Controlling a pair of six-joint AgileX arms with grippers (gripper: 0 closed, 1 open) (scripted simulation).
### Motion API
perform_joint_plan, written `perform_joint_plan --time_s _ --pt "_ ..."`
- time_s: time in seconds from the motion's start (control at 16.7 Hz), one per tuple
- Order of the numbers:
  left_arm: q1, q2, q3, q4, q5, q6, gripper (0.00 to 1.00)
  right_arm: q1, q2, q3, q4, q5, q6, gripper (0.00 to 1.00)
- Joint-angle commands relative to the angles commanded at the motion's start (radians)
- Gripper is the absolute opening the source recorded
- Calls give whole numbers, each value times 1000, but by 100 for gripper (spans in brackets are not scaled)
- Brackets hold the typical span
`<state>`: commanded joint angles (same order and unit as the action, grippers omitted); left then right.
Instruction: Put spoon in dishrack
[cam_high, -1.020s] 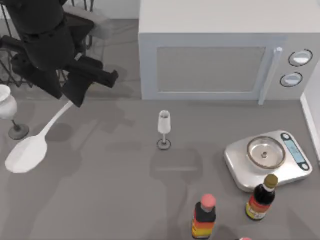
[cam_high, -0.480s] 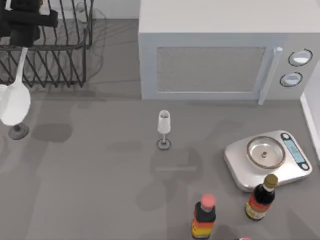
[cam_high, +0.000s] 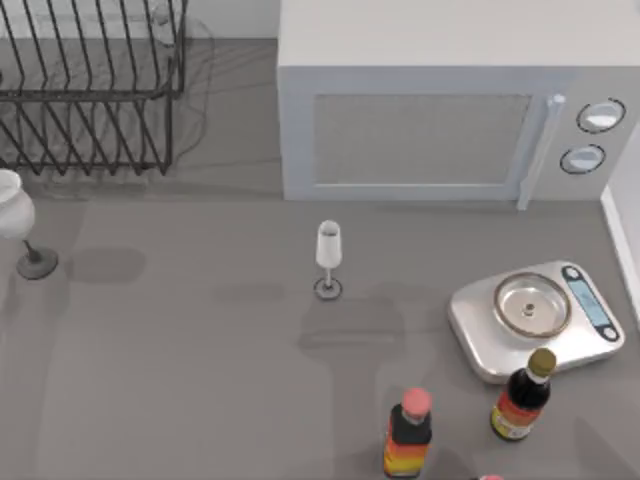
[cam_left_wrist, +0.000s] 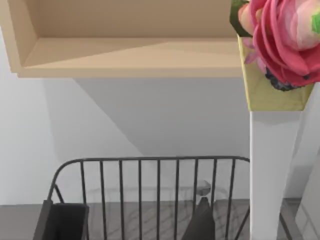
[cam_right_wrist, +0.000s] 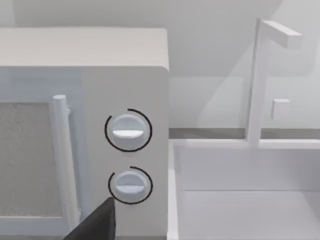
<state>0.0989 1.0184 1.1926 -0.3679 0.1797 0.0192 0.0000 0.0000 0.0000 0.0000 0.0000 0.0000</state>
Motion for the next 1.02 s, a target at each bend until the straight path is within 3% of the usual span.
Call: perform_joint_plan --time_s 0.24,0.6,0.78,1.02 --pt "78 -121 -75 135 26 -6 0 0 0 0 0 0 0 100" --pt "78 -124 -75 142 25 -5 0 0 0 0 0 0 0 100" --pt "66 -61 -78 207 25 -5 0 0 0 0 0 0 0 100" --pt "41 151 -102 433 10 -4 0 0 0 0 0 0 0 100"
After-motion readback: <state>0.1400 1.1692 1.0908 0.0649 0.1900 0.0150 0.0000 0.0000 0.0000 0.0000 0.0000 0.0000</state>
